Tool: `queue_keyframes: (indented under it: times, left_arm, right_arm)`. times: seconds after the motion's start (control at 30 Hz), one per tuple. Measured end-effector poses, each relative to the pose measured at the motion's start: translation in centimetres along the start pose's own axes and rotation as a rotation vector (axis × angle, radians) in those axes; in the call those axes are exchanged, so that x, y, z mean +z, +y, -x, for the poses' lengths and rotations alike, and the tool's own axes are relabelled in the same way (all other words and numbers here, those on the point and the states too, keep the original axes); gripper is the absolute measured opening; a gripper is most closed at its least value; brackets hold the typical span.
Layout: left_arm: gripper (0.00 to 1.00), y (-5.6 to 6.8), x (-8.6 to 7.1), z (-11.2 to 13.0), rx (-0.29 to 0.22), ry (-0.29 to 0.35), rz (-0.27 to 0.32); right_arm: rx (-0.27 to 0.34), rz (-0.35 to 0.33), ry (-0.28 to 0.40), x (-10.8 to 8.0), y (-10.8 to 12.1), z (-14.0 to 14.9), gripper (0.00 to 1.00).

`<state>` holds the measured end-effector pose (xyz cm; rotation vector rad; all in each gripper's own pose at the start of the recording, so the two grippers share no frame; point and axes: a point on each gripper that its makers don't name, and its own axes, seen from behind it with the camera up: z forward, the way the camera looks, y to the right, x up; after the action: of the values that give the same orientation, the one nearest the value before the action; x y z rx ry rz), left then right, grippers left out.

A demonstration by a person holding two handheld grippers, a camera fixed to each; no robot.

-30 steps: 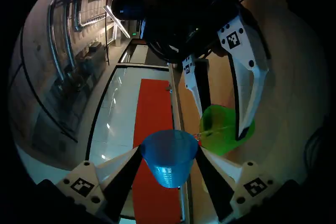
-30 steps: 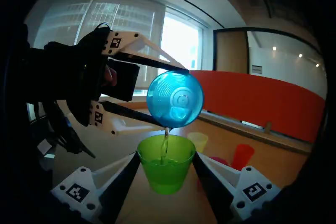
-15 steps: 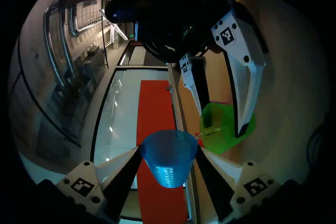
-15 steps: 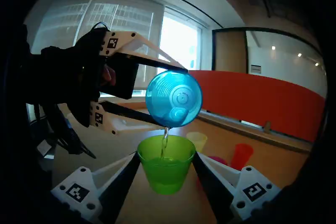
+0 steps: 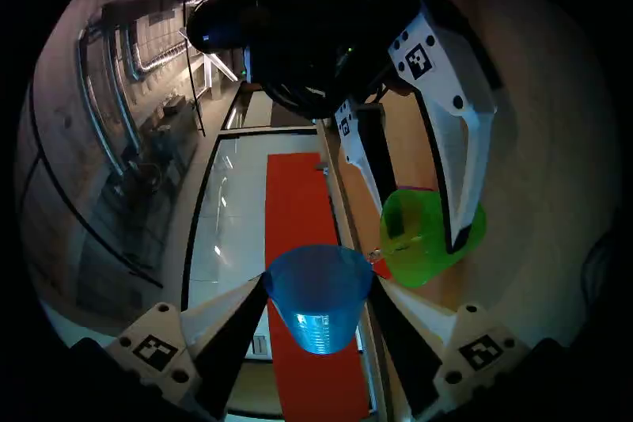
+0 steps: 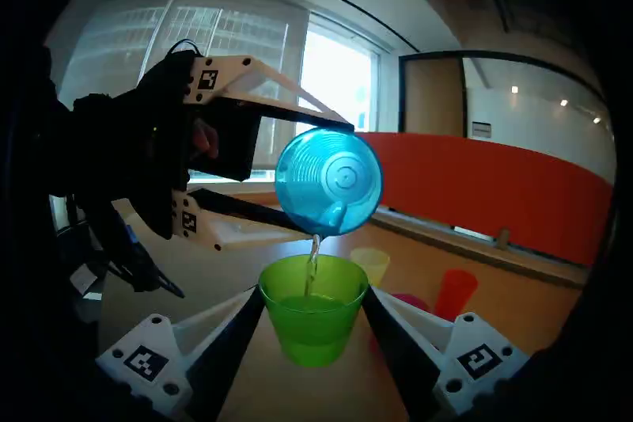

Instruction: Pour water

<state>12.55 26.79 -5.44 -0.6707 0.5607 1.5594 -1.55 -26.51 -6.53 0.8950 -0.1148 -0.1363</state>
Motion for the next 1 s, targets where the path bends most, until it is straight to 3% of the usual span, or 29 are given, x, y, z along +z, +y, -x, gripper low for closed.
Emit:
queue_keyframes:
  times: [0.37,0.77,0.87,1.0]
  left_arm:
    - [0.87,-0.33,-0.06,-0.21,0.035,0.002,-0.015]
    - [0.87,-0.47,0.1,-0.23,0.001,0.005,-0.022]
    - [0.87,-0.42,0.11,-0.23,-0.021,0.006,-0.022]
    - [0.87,-0.13,0.12,-0.11,-0.091,0.003,-0.013]
  right_arm:
    - [0.001,0.002,0.001,0.01,0.11,-0.07,0.92]
    - [0.002,0.001,0.001,0.04,0.11,-0.1,0.92]
    - [0.003,0.002,0.0,0.04,0.11,-0.12,0.91]
    - [0.003,0.003,0.001,0.09,0.05,-0.06,0.92]
